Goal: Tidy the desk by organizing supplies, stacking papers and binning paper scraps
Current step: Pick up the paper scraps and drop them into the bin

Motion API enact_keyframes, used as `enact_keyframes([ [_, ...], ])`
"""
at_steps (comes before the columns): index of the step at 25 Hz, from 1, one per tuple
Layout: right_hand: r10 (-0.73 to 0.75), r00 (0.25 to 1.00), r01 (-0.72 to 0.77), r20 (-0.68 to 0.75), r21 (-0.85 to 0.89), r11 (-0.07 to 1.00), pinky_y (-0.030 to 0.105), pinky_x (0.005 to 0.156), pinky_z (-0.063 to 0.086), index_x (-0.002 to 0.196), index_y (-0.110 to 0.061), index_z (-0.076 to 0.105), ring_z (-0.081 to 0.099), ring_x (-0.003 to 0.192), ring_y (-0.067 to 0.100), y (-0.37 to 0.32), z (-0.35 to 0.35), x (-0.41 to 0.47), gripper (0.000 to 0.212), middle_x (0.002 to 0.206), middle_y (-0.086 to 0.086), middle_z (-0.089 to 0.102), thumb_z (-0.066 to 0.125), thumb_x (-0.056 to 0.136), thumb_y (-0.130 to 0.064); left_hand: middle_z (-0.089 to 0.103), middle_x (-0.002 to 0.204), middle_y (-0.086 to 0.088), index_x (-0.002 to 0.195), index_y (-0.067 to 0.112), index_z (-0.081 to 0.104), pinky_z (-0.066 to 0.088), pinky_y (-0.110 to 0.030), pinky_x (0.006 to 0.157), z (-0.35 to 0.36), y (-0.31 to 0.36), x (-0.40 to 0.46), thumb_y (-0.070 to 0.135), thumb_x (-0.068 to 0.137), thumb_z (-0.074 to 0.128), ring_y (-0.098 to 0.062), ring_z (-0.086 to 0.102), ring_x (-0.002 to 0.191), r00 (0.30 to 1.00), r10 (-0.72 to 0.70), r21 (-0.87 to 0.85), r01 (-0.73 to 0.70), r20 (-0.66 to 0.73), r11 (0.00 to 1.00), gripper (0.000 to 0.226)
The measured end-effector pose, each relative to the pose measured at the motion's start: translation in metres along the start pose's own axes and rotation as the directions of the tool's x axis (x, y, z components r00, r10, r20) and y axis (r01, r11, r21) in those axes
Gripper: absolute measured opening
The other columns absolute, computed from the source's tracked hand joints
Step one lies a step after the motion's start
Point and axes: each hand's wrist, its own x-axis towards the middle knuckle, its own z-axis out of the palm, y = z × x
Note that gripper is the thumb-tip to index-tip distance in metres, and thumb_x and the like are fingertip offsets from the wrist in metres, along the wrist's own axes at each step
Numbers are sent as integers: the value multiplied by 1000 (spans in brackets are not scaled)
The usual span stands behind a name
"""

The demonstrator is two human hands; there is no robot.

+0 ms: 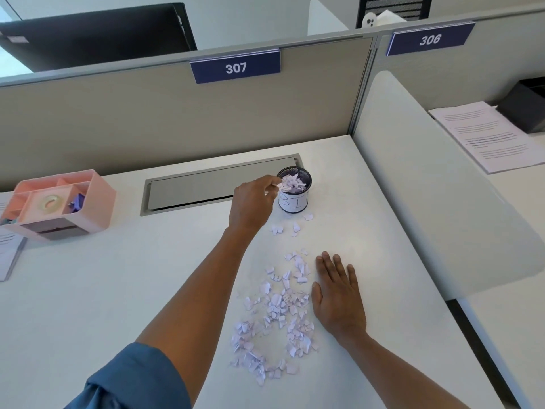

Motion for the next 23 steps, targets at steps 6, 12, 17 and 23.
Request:
enact_keyframes([
  [6, -5, 1000, 5, -9, -4, 1000, 47, 123, 16, 152, -13, 33, 24, 149, 24, -2, -1, 0, 62, 160, 4, 30, 26, 94, -35, 76, 103, 12, 106, 28, 74, 53, -28, 85, 2, -33, -81, 22, 94, 63, -10, 69, 90, 978, -174, 18, 173, 115, 985, 18],
  [12, -8, 1000, 8, -29, -1, 1000, 49, 122, 18, 151, -12, 35, 26, 148, 25, -3, -1, -2, 64, 159, 5, 31, 25, 93, -35, 61, 136, 10, 134, 32, 60, 45, -31, 103, 12, -51, -155, 38, 90, 71, -12, 58, 121, 921, -163, 170, 109, 354, 979, 46],
  [17, -6, 1000, 5, -28, -5, 1000, 48, 122, 16, 152, -12, 33, 24, 149, 24, -4, -1, -4, 62, 160, 5, 30, 29, 94, -33, 36, 160, 8, 148, 35, 44, 34, -38, 112, 38, -36, -191, 48, 82, 75, -16, 31, 144, 862, -61, 299, -107, 503, 948, 75],
  [23, -4, 1000, 4, -14, 6, 1000, 47, 122, 15, 153, -12, 31, 23, 150, 24, -4, 1, -4, 60, 161, 4, 28, 34, 96, -31, 61, 129, 3, 121, 25, 69, 54, -38, 80, 47, -28, -201, 10, 94, 58, -21, 55, 117, 920, 6, 347, -154, 391, 925, 33],
])
